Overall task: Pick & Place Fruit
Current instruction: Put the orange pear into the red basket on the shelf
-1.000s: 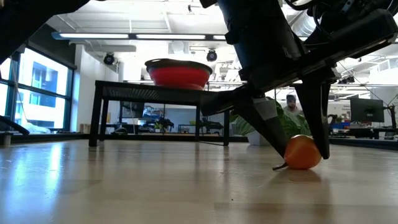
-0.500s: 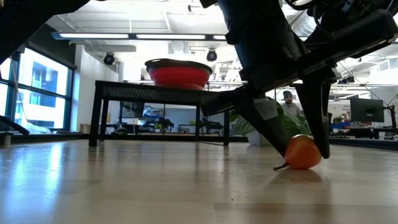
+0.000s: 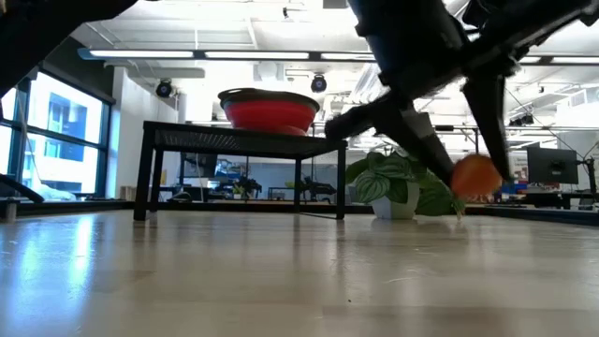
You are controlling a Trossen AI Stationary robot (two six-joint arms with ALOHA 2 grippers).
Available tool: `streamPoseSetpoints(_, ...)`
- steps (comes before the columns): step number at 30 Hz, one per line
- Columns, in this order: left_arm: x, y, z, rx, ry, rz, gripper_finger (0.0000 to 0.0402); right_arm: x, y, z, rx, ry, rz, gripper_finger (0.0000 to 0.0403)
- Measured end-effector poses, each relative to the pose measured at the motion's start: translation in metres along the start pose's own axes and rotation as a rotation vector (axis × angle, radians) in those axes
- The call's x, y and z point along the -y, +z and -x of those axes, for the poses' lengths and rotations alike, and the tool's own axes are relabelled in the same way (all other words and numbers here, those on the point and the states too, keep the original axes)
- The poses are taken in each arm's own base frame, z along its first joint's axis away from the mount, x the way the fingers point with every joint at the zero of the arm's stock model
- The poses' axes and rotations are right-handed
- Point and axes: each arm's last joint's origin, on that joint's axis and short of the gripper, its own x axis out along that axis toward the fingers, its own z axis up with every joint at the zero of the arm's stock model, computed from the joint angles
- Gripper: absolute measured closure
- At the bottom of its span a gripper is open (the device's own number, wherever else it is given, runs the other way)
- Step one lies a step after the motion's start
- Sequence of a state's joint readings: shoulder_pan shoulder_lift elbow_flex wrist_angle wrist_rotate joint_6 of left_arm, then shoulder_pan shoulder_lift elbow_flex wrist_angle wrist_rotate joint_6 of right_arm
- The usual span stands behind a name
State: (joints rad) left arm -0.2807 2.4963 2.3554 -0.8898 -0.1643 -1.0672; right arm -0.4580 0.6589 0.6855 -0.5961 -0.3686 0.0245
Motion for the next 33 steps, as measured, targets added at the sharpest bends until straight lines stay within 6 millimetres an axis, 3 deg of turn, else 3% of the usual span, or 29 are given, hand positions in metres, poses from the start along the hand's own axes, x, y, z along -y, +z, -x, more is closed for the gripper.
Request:
streamPoseSetpoints(10,-0.006,0.018,0.043,0.037,0.05,-0.012,0.0265,-0.002,-0.001,0.006,0.023,0.001,0.036,0.0401)
streamPoseSetpoints(19,-0.015,0.046,0.112,0.215,0.083,-0.041,0.0265,-0.004,-0.002,0.009,0.028,0.001,0.039,0.0401)
streamPoseSetpoints(27,-0.038,0.078,0.174,0.421,0.177,-0.045,0.0265,-0.003,-0.002,0.009,0.021,0.0,0.035,0.0401)
streamPoseSetpoints(33,-0.064,0.103,0.201,0.477,0.253,-0.022,0.0265,-0.003,-0.003,0.009,0.019,0.0,0.033,0.0401)
